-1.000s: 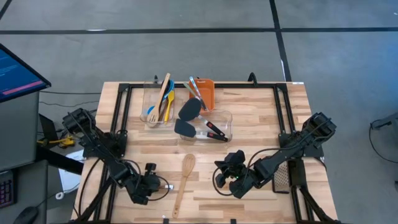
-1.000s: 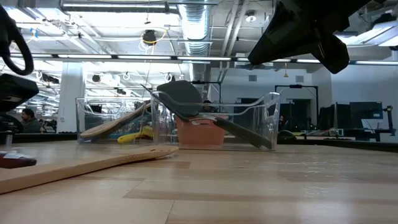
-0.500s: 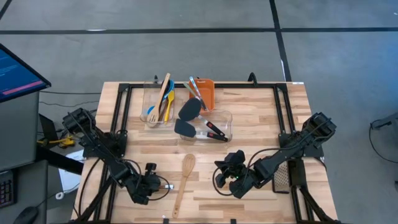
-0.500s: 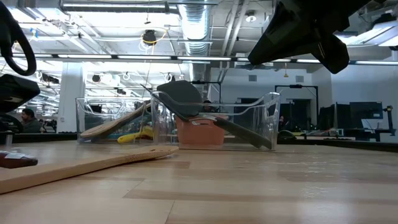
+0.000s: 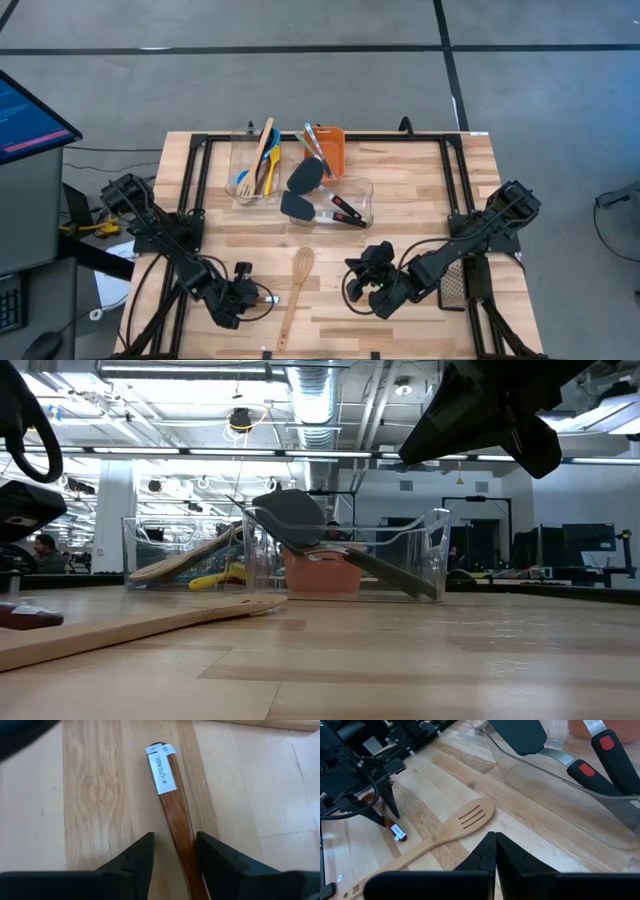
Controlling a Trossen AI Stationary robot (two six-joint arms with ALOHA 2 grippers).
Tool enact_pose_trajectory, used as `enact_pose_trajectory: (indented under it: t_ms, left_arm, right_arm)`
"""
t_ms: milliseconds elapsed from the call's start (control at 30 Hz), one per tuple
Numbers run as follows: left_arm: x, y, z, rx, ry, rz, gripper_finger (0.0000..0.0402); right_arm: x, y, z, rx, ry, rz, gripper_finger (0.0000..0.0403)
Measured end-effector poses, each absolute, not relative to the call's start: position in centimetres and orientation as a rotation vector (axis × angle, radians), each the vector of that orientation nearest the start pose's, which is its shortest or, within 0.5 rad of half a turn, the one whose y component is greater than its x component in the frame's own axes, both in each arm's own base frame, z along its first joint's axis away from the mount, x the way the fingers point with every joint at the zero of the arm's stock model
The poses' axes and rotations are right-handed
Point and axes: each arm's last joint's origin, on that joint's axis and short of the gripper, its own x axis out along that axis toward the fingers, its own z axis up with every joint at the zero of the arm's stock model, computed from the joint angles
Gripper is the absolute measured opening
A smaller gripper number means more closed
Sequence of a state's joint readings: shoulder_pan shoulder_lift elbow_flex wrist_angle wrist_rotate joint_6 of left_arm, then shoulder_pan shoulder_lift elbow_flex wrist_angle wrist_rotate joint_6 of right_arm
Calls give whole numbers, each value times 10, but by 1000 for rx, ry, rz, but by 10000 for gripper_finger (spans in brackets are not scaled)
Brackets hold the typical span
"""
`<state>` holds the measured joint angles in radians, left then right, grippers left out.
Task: Pick & Place Kitchen Items
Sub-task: Put the dark brown wooden spoon into the top transparent bin
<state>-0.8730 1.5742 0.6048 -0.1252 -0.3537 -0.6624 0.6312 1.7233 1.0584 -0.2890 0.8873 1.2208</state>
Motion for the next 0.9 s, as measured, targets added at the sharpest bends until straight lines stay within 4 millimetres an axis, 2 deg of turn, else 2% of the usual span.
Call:
enact_pose_trajectory:
  t_ms: [400, 567, 900]
  left_arm:
    - [170, -191, 117, -49, 1011, -169, 14]
    - [170, -192, 117, -59, 1005, -181, 22]
    - [172, -195, 119, -77, 995, -198, 13]
  right_arm:
    - [287, 182, 190, 508, 430, -587, 0]
    - [287, 182, 190, 508, 430, -587, 0]
    - [287, 184, 190, 507, 431, -582, 0]
